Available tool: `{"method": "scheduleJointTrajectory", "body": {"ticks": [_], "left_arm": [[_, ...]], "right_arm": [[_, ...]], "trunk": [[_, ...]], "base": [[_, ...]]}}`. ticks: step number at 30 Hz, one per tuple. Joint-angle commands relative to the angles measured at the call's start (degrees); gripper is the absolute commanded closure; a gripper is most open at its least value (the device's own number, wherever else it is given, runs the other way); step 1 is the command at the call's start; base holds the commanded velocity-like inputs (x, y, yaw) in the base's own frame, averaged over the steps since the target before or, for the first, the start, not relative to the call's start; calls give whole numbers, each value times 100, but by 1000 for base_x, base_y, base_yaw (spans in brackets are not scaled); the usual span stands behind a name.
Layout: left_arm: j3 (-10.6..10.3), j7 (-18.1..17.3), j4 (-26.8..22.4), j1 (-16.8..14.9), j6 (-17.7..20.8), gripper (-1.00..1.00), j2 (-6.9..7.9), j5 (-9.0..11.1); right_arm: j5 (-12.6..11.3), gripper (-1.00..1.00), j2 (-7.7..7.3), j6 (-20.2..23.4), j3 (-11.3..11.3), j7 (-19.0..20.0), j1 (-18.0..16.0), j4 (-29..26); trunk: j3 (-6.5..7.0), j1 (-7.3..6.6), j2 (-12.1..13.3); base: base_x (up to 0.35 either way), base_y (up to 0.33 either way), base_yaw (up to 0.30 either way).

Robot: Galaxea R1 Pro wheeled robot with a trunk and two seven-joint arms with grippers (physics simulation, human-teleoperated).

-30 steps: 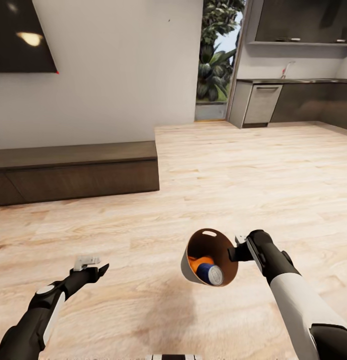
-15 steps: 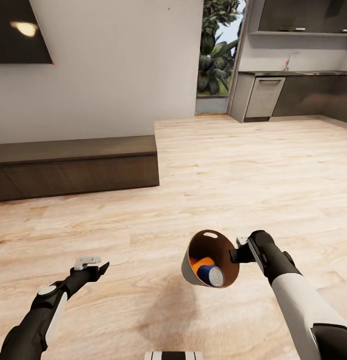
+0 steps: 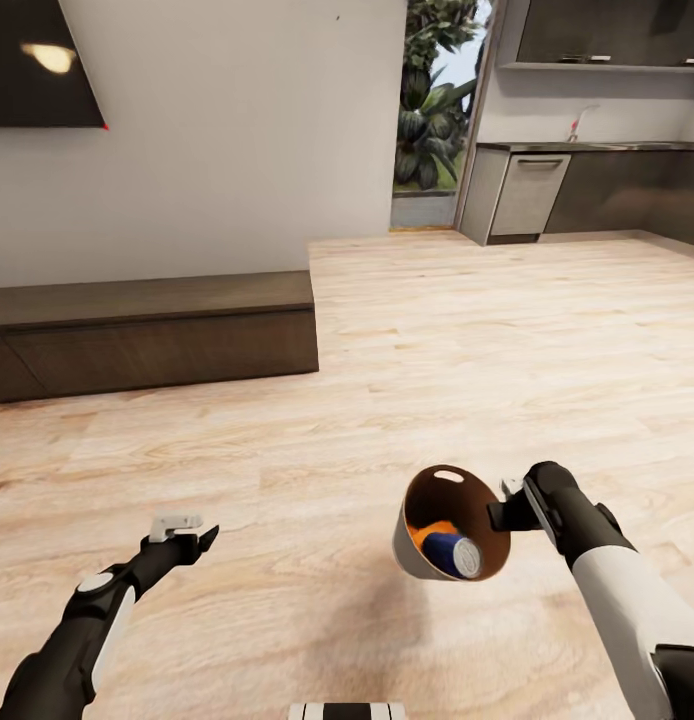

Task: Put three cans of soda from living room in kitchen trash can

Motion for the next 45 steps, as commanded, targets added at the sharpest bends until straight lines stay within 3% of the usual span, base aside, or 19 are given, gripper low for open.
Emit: {"method": "scheduleJointTrajectory", "body": {"ticks": [1,10,25,45], "left_arm": [[-1,-1,31,0,-1,-100,0,1],[-4,-2,212,0,-76,-100,0,9],[-5,-2,252,0,-116,-100,0,3],[-5,-2,260,0,-117,-100,0,-6]], "right_arm": [[-114,100,-16,14,-2,5,-5,30],[-82,100,-98,14,262,-5,-178,839],[150,100,-93,14,317,-9,-836,1757],[159,100,-91,14,316,-10,-925,1877]], "trunk": [[1,-1,0],[1,-1,0],[1,-1,0],[1,-1,0]], "base": [[0,0,0],[0,0,0],[0,0,0],[0,0,0]]}}
